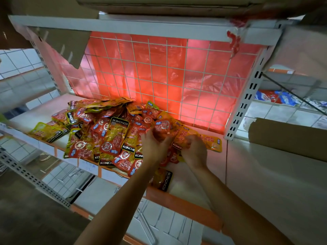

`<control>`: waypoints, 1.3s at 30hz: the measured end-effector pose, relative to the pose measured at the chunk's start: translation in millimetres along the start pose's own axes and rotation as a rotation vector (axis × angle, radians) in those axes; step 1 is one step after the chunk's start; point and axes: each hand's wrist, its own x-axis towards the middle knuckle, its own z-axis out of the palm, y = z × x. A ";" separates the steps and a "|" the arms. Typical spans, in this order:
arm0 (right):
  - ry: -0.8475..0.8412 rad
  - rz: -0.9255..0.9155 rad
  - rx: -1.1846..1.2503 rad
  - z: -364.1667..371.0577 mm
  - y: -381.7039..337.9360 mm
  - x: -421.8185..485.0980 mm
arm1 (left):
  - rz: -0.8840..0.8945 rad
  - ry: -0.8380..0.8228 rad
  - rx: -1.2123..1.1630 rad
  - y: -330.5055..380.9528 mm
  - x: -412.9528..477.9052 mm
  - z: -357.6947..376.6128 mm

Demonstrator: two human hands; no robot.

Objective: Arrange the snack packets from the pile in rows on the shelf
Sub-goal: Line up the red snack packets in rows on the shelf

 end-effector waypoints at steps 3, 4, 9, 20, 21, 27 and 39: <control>-0.146 -0.116 0.029 9.2 -13.5 -12.8 | 0.023 -0.021 -0.097 3.3 -0.1 -6.4; -0.201 -0.148 0.037 12.7 -16.9 -17.2 | 0.021 -0.017 -0.128 4.7 -1.3 -8.6; -0.392 -0.282 -0.054 23.6 -27.9 -39.4 | -0.001 -0.011 -0.270 5.0 -7.6 -19.0; -0.684 -0.192 -0.153 15.0 -29.8 -44.1 | -0.076 -0.041 -0.392 3.0 -16.0 -28.3; -0.708 -0.174 -0.094 10.6 -26.4 -43.0 | -0.075 -0.029 -0.401 2.6 -15.9 -25.9; -0.658 0.007 0.004 -25.8 0.1 -39.3 | -0.086 0.037 -0.466 13.3 -23.2 -5.1; -0.042 0.466 0.442 -104.9 77.2 -50.5 | -0.128 -0.220 -0.492 46.7 -72.8 75.9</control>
